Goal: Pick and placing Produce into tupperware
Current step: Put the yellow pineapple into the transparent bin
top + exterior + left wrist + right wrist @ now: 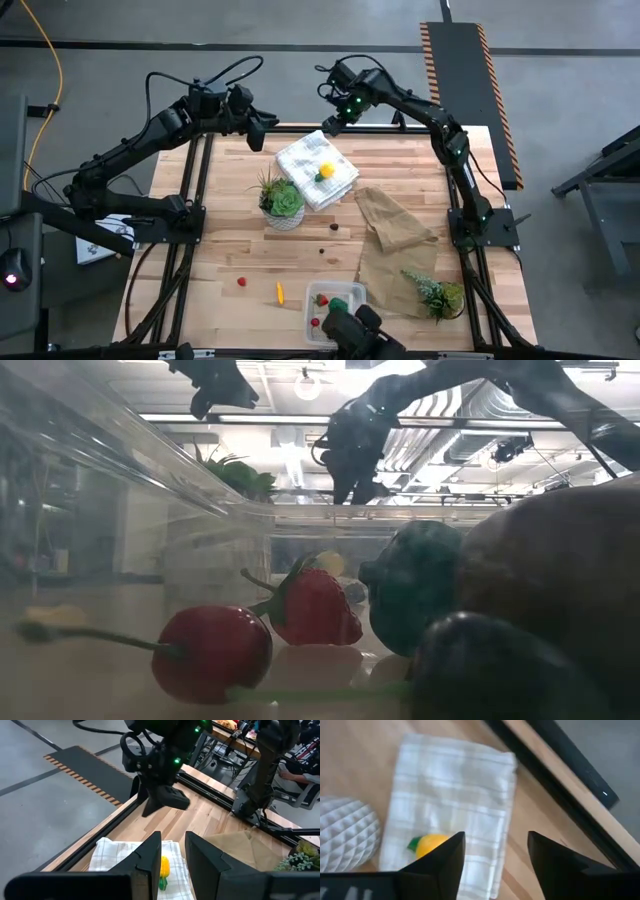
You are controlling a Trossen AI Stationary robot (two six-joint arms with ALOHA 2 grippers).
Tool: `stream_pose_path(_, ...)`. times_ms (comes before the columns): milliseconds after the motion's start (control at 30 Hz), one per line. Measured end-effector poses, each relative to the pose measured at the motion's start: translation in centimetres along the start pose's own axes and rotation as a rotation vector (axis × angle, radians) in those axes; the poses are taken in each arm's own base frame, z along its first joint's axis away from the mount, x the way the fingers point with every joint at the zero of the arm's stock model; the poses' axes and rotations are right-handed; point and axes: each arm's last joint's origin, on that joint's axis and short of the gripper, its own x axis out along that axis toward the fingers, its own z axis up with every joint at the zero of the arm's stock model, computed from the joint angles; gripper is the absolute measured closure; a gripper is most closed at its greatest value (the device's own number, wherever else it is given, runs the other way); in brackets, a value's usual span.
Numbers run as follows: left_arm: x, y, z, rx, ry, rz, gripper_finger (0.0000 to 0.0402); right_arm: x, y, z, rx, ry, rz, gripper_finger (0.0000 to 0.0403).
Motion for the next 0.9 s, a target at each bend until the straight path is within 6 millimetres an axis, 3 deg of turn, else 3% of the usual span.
stream_pose_path(267, 0.0, 0.0, -0.3, 0.008, 0.033, 0.002, 0.0325, 0.1, 1.5, -0.4, -0.110, 0.018, -0.002, 0.0151)
stream_pose_path(533, 0.0, 0.0, -0.4, 0.005, 0.048, -0.017, 0.0325, 0.2, 2.0, -0.3, 0.099, 0.010, 0.000, 0.0148)
stream_pose_path(900, 0.0, -0.1, -0.5, 0.006, 0.059, -0.071, 0.0325, 0.1, 2.1, 0.0, 0.157, -0.028, 0.001, 0.0148)
